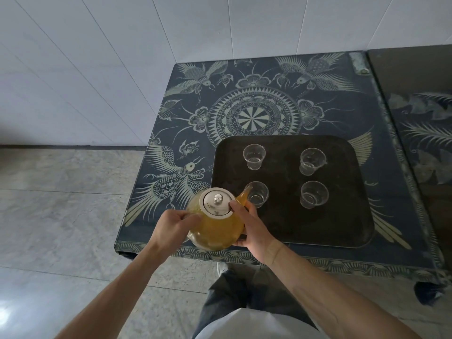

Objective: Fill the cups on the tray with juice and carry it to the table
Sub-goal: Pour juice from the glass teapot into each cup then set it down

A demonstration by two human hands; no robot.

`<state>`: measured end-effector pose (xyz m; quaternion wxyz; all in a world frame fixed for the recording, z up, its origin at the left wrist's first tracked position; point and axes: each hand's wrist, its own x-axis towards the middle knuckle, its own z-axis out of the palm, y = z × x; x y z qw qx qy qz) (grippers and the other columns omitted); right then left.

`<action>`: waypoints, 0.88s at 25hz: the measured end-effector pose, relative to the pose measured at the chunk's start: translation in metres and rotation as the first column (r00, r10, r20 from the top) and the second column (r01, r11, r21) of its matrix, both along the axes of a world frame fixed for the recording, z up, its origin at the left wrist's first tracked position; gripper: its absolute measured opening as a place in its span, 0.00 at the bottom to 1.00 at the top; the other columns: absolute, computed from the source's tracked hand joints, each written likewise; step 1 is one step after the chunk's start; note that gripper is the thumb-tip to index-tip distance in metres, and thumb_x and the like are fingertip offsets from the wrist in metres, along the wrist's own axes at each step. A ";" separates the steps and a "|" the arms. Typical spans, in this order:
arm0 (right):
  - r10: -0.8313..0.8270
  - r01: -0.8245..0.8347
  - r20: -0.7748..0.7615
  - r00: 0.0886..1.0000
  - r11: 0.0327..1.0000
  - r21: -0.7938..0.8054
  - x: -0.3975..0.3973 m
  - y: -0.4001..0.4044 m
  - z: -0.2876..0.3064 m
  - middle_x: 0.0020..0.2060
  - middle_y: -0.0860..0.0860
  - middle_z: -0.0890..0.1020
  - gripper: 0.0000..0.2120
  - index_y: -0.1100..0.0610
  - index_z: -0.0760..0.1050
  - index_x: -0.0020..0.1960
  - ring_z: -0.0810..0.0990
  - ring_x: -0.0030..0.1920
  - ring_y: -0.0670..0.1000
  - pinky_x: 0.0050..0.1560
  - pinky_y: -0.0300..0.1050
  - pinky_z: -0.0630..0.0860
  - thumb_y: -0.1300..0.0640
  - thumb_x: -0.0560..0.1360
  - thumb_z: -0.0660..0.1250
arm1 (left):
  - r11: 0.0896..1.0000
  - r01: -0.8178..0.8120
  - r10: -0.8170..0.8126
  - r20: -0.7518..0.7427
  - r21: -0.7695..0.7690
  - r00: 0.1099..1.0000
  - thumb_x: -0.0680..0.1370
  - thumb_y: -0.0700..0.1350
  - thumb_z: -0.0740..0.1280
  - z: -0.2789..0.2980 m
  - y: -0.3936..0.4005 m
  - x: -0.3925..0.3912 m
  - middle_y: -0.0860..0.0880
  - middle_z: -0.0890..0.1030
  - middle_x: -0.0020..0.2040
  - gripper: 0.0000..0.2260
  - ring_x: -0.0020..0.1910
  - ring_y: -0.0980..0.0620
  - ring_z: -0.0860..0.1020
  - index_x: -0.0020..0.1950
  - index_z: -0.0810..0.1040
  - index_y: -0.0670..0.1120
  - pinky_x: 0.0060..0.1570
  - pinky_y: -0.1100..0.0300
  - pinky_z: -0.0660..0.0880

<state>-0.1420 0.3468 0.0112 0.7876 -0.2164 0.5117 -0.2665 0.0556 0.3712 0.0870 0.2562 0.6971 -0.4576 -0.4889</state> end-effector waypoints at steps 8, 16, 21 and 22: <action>-0.009 0.007 0.039 0.999 0.998 0.057 0.001 0.001 -0.009 0.66 0.54 0.77 0.41 0.42 0.65 0.73 0.77 0.65 0.61 0.64 0.69 0.76 0.32 0.65 0.73 | 0.999 0.026 -0.032 0.109 0.048 0.994 0.68 0.50 0.68 0.009 -0.008 -0.007 0.43 0.64 0.28 0.15 0.27 0.50 0.63 0.30 0.75 0.38 0.27 0.58 0.62; -0.016 0.007 0.075 0.997 0.992 0.124 0.001 0.000 -0.005 0.65 0.55 0.76 0.35 0.44 0.66 0.72 0.77 0.64 0.61 0.60 0.64 0.78 0.33 0.70 0.70 | 0.996 0.022 -0.039 0.195 0.089 0.980 0.70 0.49 0.69 0.012 -0.017 -0.012 0.44 0.69 0.30 0.22 0.30 0.48 0.66 0.37 0.75 0.27 0.31 0.56 0.65; -0.014 0.003 0.086 0.996 0.992 0.129 0.001 0.001 -0.007 0.65 0.56 0.76 0.31 0.45 0.66 0.73 0.76 0.65 0.61 0.59 0.63 0.79 0.34 0.74 0.68 | 0.996 0.002 -0.025 0.241 0.094 0.970 0.74 0.44 0.70 0.013 -0.017 -0.015 0.43 0.67 0.29 0.17 0.27 0.50 0.65 0.33 0.76 0.31 0.29 0.59 0.64; -0.011 -0.001 0.088 0.996 0.991 0.132 0.001 0.001 -0.008 0.65 0.56 0.76 0.31 0.45 0.66 0.73 0.76 0.65 0.61 0.61 0.64 0.78 0.34 0.74 0.68 | 0.995 0.004 -0.028 0.244 0.099 0.969 0.74 0.44 0.70 0.013 -0.017 -0.015 0.43 0.67 0.28 0.17 0.26 0.51 0.65 0.33 0.76 0.32 0.28 0.59 0.64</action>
